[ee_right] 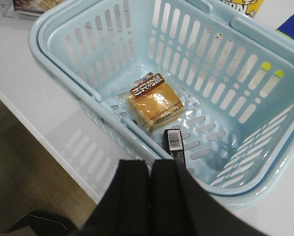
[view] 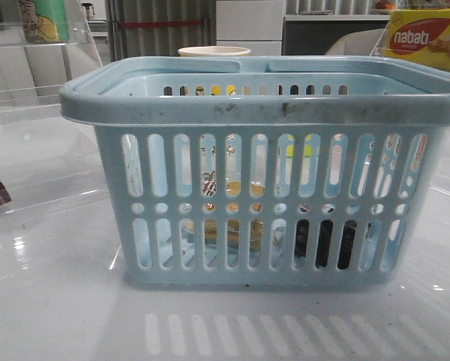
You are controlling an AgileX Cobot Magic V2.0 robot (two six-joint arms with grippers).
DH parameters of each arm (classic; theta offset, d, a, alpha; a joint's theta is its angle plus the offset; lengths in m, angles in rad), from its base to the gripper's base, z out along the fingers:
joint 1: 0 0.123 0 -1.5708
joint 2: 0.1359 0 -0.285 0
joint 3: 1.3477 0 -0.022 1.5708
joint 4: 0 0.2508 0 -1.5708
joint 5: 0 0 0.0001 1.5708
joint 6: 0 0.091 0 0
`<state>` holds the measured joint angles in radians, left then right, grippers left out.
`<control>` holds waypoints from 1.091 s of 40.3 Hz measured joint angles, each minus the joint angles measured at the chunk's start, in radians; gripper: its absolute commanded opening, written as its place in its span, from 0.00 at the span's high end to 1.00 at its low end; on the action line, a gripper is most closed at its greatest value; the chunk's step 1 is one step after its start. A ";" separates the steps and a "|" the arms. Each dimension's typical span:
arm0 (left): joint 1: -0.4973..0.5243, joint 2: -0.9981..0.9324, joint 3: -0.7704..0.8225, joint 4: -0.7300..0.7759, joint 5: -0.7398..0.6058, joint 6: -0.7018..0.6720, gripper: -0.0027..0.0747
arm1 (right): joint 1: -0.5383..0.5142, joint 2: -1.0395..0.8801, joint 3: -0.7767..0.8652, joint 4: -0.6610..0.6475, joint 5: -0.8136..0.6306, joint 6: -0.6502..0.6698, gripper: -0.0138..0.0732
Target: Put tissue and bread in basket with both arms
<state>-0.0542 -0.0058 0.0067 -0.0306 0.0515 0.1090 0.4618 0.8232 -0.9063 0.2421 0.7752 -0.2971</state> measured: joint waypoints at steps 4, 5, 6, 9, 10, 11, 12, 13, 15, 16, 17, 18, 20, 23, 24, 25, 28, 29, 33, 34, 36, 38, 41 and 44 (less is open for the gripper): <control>0.000 0.000 0.000 0.000 0.000 0.000 0.85 | 0.000 0.000 0.006 0.000 -0.003 0.000 0.78; 0.000 0.000 0.000 0.000 0.000 0.000 0.85 | 0.000 -0.005 0.011 0.000 -0.005 0.000 0.78; 0.000 0.000 0.000 0.000 0.000 0.000 0.85 | -0.005 -0.011 0.023 0.000 -0.012 0.000 0.78; 0.000 0.000 0.000 0.000 0.000 0.000 0.85 | -0.039 -0.050 0.066 0.000 -0.055 0.000 0.78; 0.000 0.000 0.000 0.000 0.000 0.000 0.85 | -0.053 -0.073 0.090 0.000 -0.075 0.000 0.78; 0.000 0.000 0.000 0.000 0.000 0.000 0.85 | -0.073 -0.094 0.110 0.000 -0.107 0.000 0.78; 0.000 0.000 0.000 0.000 0.000 0.000 0.85 | -0.090 -0.124 0.139 0.000 -0.134 0.000 0.78; 0.000 0.000 0.000 0.000 0.000 0.000 0.85 | -0.113 -0.148 0.172 0.000 -0.172 0.000 0.78; 0.000 0.000 0.000 0.000 0.000 0.000 0.85 | -0.154 -0.209 0.234 0.000 -0.239 0.000 0.78; 0.000 0.000 0.000 0.000 0.000 0.000 0.85 | -0.179 -0.246 0.262 0.000 -0.278 0.000 0.78; 0.000 0.000 0.000 0.000 0.000 0.000 0.85 | -0.204 -0.285 0.311 0.000 -0.313 0.000 0.78; 0.000 0.000 0.000 0.000 0.000 0.000 0.85 | -0.223 -0.325 0.340 0.000 -0.351 0.000 0.78; 0.000 0.000 0.000 0.000 0.000 0.000 0.85 | -0.275 -0.392 0.409 0.000 -0.408 0.000 0.78; 0.000 0.000 0.000 0.000 0.000 0.000 0.85 | -0.339 -0.499 0.518 0.000 -0.472 0.000 0.78; 0.000 0.000 0.000 0.000 0.000 0.000 0.85 | -0.363 -0.528 0.555 0.000 -0.493 0.000 0.78; 0.000 0.000 0.000 0.000 0.000 0.000 0.85 | -0.385 -0.565 0.583 0.000 -0.514 0.000 0.78; 0.000 0.000 0.000 0.000 0.000 0.000 0.85 | -0.431 -0.657 0.684 0.000 -0.563 0.000 0.78; 0.000 0.000 0.000 0.000 0.000 0.000 0.85 | -0.441 -0.685 0.709 0.000 -0.580 0.000 0.78; 0.000 0.000 0.000 0.000 0.000 0.000 0.85 | -0.458 -0.757 0.812 0.000 -0.633 0.000 0.78; 0.000 0.000 0.000 0.000 0.000 0.000 0.85 | -0.458 -0.776 0.832 0.000 -0.647 0.000 0.78; 0.000 0.000 0.000 0.000 0.000 0.000 0.85 | -0.461 -0.806 0.874 0.000 -0.665 0.000 0.78; 0.000 0.000 0.000 0.000 0.000 0.000 0.85 | -0.461 -0.825 0.912 0.000 -0.679 0.000 0.78; 0.000 0.000 0.000 0.000 0.000 0.000 0.85 | -0.461 -0.832 0.931 0.000 -0.687 0.000 0.78; 0.000 0.000 0.000 0.000 0.000 0.000 0.85 | -0.461 -0.833 0.935 0.000 -0.687 0.000 0.78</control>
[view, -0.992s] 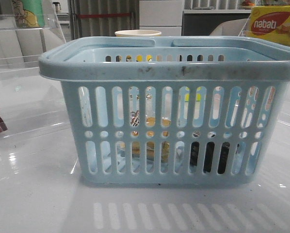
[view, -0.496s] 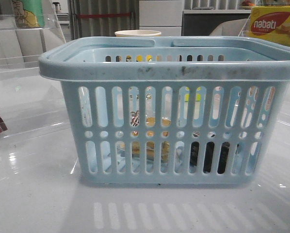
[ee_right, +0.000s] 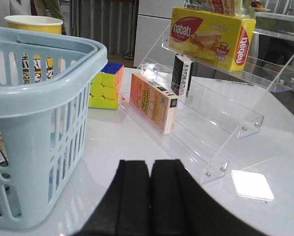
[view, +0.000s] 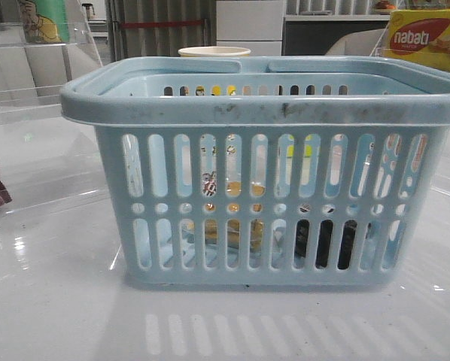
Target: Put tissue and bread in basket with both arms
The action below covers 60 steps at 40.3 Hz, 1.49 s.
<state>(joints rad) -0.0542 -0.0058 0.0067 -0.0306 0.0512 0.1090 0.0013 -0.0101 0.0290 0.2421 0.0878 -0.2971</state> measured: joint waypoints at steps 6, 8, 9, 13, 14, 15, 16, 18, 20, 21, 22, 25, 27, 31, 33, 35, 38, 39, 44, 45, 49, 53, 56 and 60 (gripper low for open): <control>0.000 0.000 0.000 0.000 -0.002 0.000 0.85 | 0.000 -0.001 0.000 0.002 -0.005 0.000 0.78; 0.000 0.000 0.000 0.000 -0.002 0.000 0.85 | 0.000 -0.001 0.000 0.002 -0.005 0.000 0.78; 0.000 0.000 0.000 0.000 -0.002 0.000 0.85 | 0.000 -0.001 0.000 0.002 -0.005 0.000 0.78; 0.000 0.000 0.000 0.000 -0.002 0.000 0.85 | 0.000 -0.001 0.000 0.002 -0.005 0.000 0.78; 0.000 0.000 0.000 0.000 -0.002 0.000 0.85 | 0.000 -0.001 0.000 0.002 -0.006 0.000 0.78; 0.000 0.000 0.000 0.000 -0.002 0.000 0.85 | 0.000 -0.001 0.000 -0.004 -0.010 0.009 0.78; 0.000 0.000 0.000 0.000 -0.002 0.000 0.85 | 0.000 -0.001 0.000 -0.012 -0.020 0.028 0.78; 0.000 0.000 0.000 0.000 -0.002 0.000 0.85 | 0.000 -0.001 0.000 -0.061 -0.041 0.087 0.78; 0.000 0.000 0.000 0.000 -0.002 0.000 0.85 | 0.000 -0.001 0.000 -0.116 -0.062 0.166 0.78; 0.000 0.000 0.000 0.000 -0.002 0.000 0.85 | 0.000 -0.001 0.000 -0.137 -0.071 0.199 0.78; 0.000 0.000 0.000 0.000 -0.002 0.000 0.85 | 0.000 -0.001 0.000 -0.159 -0.080 0.238 0.78; 0.000 0.000 0.000 0.000 -0.002 0.000 0.85 | 0.000 -0.001 0.000 -0.190 -0.102 0.297 0.78; 0.000 0.000 0.000 0.000 -0.002 0.000 0.85 | 0.000 -0.001 0.000 -0.196 -0.112 0.318 0.78; 0.000 0.000 0.000 0.000 -0.002 0.000 0.85 | 0.000 -0.001 0.000 -0.202 -0.119 0.321 0.78; 0.000 0.000 0.000 0.000 -0.002 0.000 0.85 | 0.000 -0.001 0.000 -0.202 -0.119 0.321 0.78; 0.000 0.000 0.000 0.000 -0.002 0.000 0.85 | 0.000 -0.001 0.000 -0.204 -0.119 0.323 0.78; 0.000 0.000 0.000 0.000 -0.002 0.000 0.85 | 0.000 -0.001 0.000 -0.210 -0.118 0.323 0.78; 0.000 0.000 0.000 0.000 -0.002 0.000 0.85 | 0.000 -0.001 0.000 -0.211 -0.118 0.323 0.78; 0.000 0.000 0.000 0.000 -0.002 0.000 0.85 | -0.009 -0.001 0.000 -0.228 -0.118 0.323 0.78; 0.000 0.000 0.000 0.000 -0.002 0.000 0.85 | -0.011 -0.001 0.000 -0.228 -0.118 0.323 0.78; 0.000 0.000 0.000 0.000 -0.002 0.000 0.85 | -0.017 -0.001 0.000 -0.230 -0.118 0.323 0.78; 0.000 0.000 0.000 0.000 -0.002 0.000 0.85 | -0.017 -0.001 0.000 -0.232 -0.118 0.323 0.78; 0.000 0.000 0.000 0.000 -0.002 0.000 0.85 | -0.017 -0.001 0.000 -0.232 -0.118 0.323 0.78; 0.000 0.000 0.000 0.000 -0.002 0.000 0.85 | -0.017 -0.001 0.000 -0.232 -0.118 0.323 0.78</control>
<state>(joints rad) -0.0542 -0.0058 0.0067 -0.0306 0.0494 0.1090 -0.0160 -0.0107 0.0290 0.0100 -0.0298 0.0263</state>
